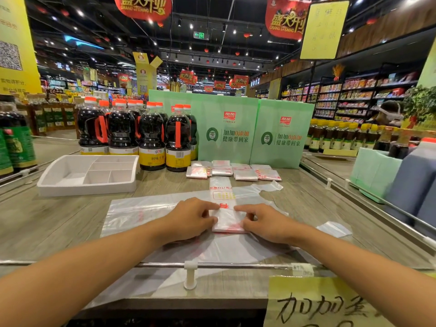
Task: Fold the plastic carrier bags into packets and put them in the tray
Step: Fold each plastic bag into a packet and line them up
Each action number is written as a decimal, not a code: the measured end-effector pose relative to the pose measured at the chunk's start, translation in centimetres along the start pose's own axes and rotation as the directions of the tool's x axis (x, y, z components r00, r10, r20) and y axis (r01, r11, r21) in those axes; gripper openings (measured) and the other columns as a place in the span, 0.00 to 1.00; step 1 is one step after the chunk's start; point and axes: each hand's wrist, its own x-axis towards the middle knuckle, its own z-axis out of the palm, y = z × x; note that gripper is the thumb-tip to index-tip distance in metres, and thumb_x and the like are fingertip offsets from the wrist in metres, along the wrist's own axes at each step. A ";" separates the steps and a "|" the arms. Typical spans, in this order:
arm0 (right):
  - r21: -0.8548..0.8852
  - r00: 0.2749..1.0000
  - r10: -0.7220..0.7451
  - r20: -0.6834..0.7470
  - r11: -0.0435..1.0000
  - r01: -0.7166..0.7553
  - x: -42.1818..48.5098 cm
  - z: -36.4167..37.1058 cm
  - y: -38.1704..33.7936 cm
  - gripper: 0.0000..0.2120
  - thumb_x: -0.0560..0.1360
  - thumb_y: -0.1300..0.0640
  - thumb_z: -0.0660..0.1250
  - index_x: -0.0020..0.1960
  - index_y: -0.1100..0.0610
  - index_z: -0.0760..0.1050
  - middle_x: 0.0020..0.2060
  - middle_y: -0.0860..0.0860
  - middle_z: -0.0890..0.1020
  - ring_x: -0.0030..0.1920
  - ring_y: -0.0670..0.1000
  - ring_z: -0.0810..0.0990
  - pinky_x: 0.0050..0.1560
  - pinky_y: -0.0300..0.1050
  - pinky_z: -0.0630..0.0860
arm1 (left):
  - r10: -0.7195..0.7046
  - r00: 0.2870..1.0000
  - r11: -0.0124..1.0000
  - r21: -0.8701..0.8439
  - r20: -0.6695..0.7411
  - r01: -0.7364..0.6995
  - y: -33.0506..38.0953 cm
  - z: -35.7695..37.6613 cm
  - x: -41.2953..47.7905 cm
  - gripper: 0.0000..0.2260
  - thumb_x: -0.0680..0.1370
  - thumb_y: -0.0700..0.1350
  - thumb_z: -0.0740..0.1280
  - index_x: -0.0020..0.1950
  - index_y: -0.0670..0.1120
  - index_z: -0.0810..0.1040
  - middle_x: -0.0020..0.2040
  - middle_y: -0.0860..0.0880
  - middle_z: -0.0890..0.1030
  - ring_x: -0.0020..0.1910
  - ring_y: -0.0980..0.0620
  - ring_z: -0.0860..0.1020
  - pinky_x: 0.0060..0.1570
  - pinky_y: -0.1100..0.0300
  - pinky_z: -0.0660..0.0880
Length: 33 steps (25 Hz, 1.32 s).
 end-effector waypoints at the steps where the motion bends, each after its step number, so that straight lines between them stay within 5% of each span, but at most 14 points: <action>1: -0.037 1.000 -0.018 0.019 0.999 0.019 -0.1 -0.1 -0.2 0.23 0.82 0.54 0.63 0.77 0.47 0.68 0.39 0.48 0.80 0.39 0.44 0.77 0.46 0.41 0.75 | 0.004 1.000 0.997 0.073 0.021 -0.006 -0.1 0.0 -0.1 0.20 0.83 0.53 0.64 0.76 0.56 0.72 0.51 0.53 0.81 0.55 0.51 0.74 0.61 0.51 0.70; 7: -0.501 0.979 -0.089 0.186 0.848 0.172 1.6 -1.1 0.5 0.22 0.83 0.41 0.55 0.76 0.43 0.66 0.48 0.50 0.76 0.53 0.52 0.70 0.60 0.56 0.69 | 0.038 0.993 0.981 0.186 0.115 -0.059 -1.2 -0.3 0.2 0.23 0.81 0.64 0.62 0.75 0.60 0.72 0.74 0.58 0.66 0.76 0.52 0.59 0.72 0.45 0.58; 13: -0.453 0.960 -0.035 0.278 0.876 0.163 1.9 -1.6 2.1 0.37 0.75 0.25 0.48 0.81 0.37 0.54 0.57 0.45 0.64 0.60 0.49 0.63 0.70 0.49 0.62 | 0.001 0.942 0.969 0.233 0.334 -0.084 -1.5 -0.8 0.5 0.28 0.83 0.65 0.55 0.82 0.60 0.56 0.82 0.63 0.51 0.82 0.54 0.48 0.77 0.34 0.45; 16: -0.401 0.949 -0.016 0.315 0.904 0.149 1.6 -1.5 1.9 0.30 0.82 0.34 0.51 0.82 0.39 0.52 0.74 0.44 0.57 0.75 0.50 0.56 0.79 0.49 0.52 | -0.011 0.925 0.961 0.259 0.380 -0.095 -1.8 -1.1 0.5 0.30 0.82 0.67 0.53 0.83 0.61 0.52 0.82 0.63 0.49 0.82 0.54 0.48 0.77 0.33 0.43; 19: -0.354 0.947 -0.058 0.317 0.919 0.175 1.4 -1.3 1.8 0.29 0.84 0.39 0.53 0.83 0.43 0.52 0.80 0.40 0.49 0.80 0.46 0.48 0.81 0.49 0.46 | 0.010 0.933 0.969 0.227 0.359 -0.097 -2.1 -0.9 0.3 0.31 0.81 0.68 0.55 0.83 0.61 0.53 0.82 0.63 0.49 0.82 0.56 0.48 0.78 0.35 0.42; 24: -0.280 0.968 -0.114 0.222 0.944 0.176 0.7 -1.2 1.3 0.29 0.83 0.40 0.58 0.81 0.47 0.59 0.80 0.41 0.58 0.77 0.43 0.59 0.79 0.42 0.53 | 0.067 0.966 0.977 0.178 0.251 -0.114 -1.5 -1.1 -0.2 0.33 0.79 0.68 0.61 0.81 0.57 0.61 0.81 0.60 0.59 0.81 0.58 0.53 0.78 0.39 0.44; 29: -0.269 0.977 -0.125 0.172 0.948 0.169 -0.7 -1.4 0.2 0.38 0.75 0.29 0.64 0.80 0.43 0.61 0.78 0.40 0.64 0.74 0.43 0.64 0.75 0.43 0.61 | 0.143 0.977 0.979 0.121 0.159 -0.163 -1.1 -1.4 -0.7 0.33 0.77 0.67 0.67 0.76 0.49 0.72 0.75 0.55 0.69 0.71 0.53 0.69 0.71 0.53 0.67; 33: -0.223 0.987 -0.149 0.064 0.962 0.160 -1.4 -1.4 -0.5 0.35 0.74 0.33 0.68 0.78 0.38 0.61 0.74 0.43 0.71 0.71 0.46 0.71 0.71 0.44 0.67 | 0.117 0.988 0.993 -0.002 0.097 -0.118 -1.1 -1.7 -1.1 0.30 0.77 0.63 0.69 0.76 0.54 0.71 0.70 0.54 0.76 0.66 0.54 0.74 0.68 0.53 0.71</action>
